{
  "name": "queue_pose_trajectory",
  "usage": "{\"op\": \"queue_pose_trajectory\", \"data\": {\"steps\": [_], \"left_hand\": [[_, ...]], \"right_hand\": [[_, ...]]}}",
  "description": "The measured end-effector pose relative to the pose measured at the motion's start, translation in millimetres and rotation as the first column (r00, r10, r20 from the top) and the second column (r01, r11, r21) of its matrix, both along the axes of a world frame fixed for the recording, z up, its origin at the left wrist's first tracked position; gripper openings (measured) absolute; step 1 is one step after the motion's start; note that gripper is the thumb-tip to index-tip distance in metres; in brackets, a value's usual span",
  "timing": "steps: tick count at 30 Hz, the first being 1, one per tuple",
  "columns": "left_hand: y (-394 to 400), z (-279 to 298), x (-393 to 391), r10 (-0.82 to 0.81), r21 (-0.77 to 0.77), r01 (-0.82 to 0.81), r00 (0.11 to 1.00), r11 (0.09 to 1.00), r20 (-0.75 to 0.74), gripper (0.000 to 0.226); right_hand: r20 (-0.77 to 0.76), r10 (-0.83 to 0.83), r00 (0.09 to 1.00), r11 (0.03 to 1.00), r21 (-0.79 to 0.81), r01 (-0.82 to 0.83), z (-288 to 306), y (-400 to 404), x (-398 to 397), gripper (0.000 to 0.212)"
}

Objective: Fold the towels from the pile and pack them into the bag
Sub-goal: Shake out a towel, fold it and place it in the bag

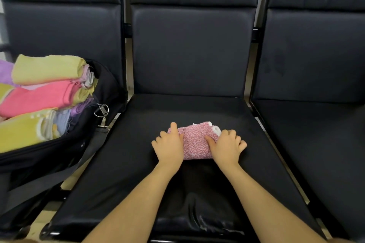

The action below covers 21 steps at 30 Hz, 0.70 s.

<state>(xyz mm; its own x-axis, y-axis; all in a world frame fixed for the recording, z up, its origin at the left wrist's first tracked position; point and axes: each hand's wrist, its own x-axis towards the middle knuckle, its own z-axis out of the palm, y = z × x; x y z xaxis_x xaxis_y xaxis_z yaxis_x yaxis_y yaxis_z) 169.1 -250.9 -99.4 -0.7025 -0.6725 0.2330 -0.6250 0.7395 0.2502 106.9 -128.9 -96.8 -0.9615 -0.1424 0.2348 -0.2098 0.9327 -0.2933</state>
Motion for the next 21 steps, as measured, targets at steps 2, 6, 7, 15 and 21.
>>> {"op": "queue_pose_trajectory", "data": {"steps": [2, 6, 7, 15, 21], "left_hand": [[0, 3, 10, 0.002, 0.001, -0.002, 1.000, 1.000, -0.018, 0.039], [-4, 20, 35, 0.006, 0.008, -0.005, 0.992, 1.000, -0.123, 0.036], [-6, 27, 43, 0.006, 0.000, -0.006, 0.988, 1.000, -0.157, 0.035], [-5, 91, 106, -0.034, -0.058, 0.016, 0.947, 0.998, -0.319, 0.036], [-24, 124, 144, -0.049, -0.080, 0.016, 0.901, 0.997, -0.431, 0.033]], "right_hand": [[-0.016, 0.031, 0.999, 0.999, -0.032, -0.031, 2, 0, 8, 0.050], [-0.061, 0.105, 0.993, 0.955, -0.273, -0.118, 18, 0, 29, 0.041], [-0.064, 0.130, 0.989, 0.933, -0.331, -0.144, 25, 0, 35, 0.040], [-0.139, 0.233, 0.962, 0.752, -0.601, -0.269, 80, 8, 92, 0.031], [-0.229, 0.289, 0.930, 0.668, -0.647, -0.367, 122, -5, 125, 0.029]]}}
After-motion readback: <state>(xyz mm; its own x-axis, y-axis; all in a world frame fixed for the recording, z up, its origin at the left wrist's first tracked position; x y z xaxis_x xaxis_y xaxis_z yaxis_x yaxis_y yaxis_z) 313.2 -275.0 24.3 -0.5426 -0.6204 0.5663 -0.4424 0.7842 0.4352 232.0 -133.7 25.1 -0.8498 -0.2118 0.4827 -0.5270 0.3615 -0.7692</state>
